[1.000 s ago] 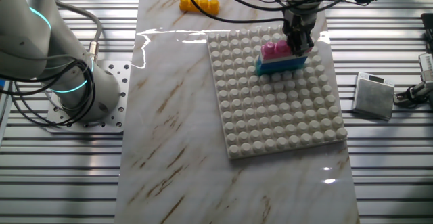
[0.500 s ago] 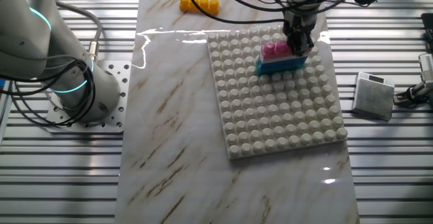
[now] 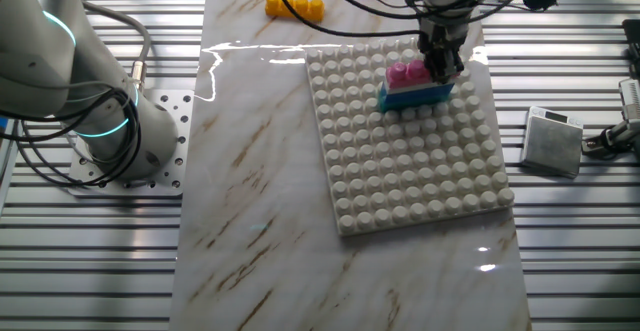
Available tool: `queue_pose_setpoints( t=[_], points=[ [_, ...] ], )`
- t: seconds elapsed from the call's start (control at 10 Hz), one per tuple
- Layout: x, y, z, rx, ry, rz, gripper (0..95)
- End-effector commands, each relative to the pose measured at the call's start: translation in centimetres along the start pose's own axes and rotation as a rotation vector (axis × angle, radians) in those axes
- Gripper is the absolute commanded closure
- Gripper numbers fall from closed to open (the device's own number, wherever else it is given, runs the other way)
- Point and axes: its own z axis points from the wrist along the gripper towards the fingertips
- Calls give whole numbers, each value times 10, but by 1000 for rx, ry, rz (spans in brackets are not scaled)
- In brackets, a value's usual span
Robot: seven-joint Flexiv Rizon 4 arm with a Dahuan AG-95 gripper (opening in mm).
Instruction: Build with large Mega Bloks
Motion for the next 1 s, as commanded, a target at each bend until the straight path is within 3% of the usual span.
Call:
queue_pose_setpoints(
  t=[0.1, 0.5, 0.9, 1.0],
  points=[
    [-1, 1, -3, 5, 14, -12, 570],
    [-2, 2, -10, 16, 14, -37, 570],
    [1, 9, -31, 21, 24, -53, 570],
    [1, 13, -40, 23, 30, -60, 760]
  ],
)
